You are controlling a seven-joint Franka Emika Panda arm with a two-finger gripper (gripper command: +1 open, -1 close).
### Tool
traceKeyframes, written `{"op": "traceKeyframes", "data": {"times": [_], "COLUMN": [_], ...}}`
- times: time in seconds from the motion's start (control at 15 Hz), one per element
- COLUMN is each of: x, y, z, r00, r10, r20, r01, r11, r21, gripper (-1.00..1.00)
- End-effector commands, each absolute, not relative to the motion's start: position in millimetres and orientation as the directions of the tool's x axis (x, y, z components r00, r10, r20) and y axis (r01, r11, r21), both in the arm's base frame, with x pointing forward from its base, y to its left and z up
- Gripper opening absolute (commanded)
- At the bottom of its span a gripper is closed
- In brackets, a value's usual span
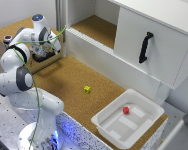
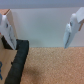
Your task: Pick up the purple block
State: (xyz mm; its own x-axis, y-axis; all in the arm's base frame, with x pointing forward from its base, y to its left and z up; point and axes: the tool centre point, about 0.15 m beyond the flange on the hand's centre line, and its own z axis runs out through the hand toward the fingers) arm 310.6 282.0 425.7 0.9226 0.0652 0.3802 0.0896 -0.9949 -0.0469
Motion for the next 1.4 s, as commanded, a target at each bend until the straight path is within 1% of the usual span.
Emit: {"op": "traceKeyframes", "data": {"times": [0.0, 0.07, 0.13, 0.2, 0.53, 0.67, 0.87, 1.0, 1.13, 1.33], "x": [312, 312, 311, 312, 309, 308, 306, 303, 307, 314], "y": [278, 278, 282, 284, 359, 390, 434, 456, 465, 471], "z": [431, 431, 426, 430, 479, 489, 494, 495, 490, 481], "r00": [0.931, 0.931, 0.923, 0.918, 0.872, 0.857, 0.847, 0.819, 0.835, 0.856], "r10": [0.086, 0.086, 0.065, 0.093, 0.276, 0.343, 0.417, 0.503, 0.506, 0.486], "r20": [0.354, 0.354, 0.38, 0.386, 0.404, 0.385, 0.33, 0.276, 0.217, 0.178], "r01": [0.099, 0.099, 0.09, 0.121, 0.325, 0.387, 0.442, 0.497, 0.49, 0.461], "r11": [-0.995, -0.995, -0.995, -0.991, -0.944, -0.921, -0.897, -0.862, -0.863, -0.872], "r21": [-0.018, -0.018, -0.046, -0.048, -0.055, -0.042, -0.001, 0.097, 0.124, 0.163], "gripper": [1.0, 1.0, 1.0, 1.0, 1.0, 1.0, 1.0, 1.0, 1.0, 1.0]}}
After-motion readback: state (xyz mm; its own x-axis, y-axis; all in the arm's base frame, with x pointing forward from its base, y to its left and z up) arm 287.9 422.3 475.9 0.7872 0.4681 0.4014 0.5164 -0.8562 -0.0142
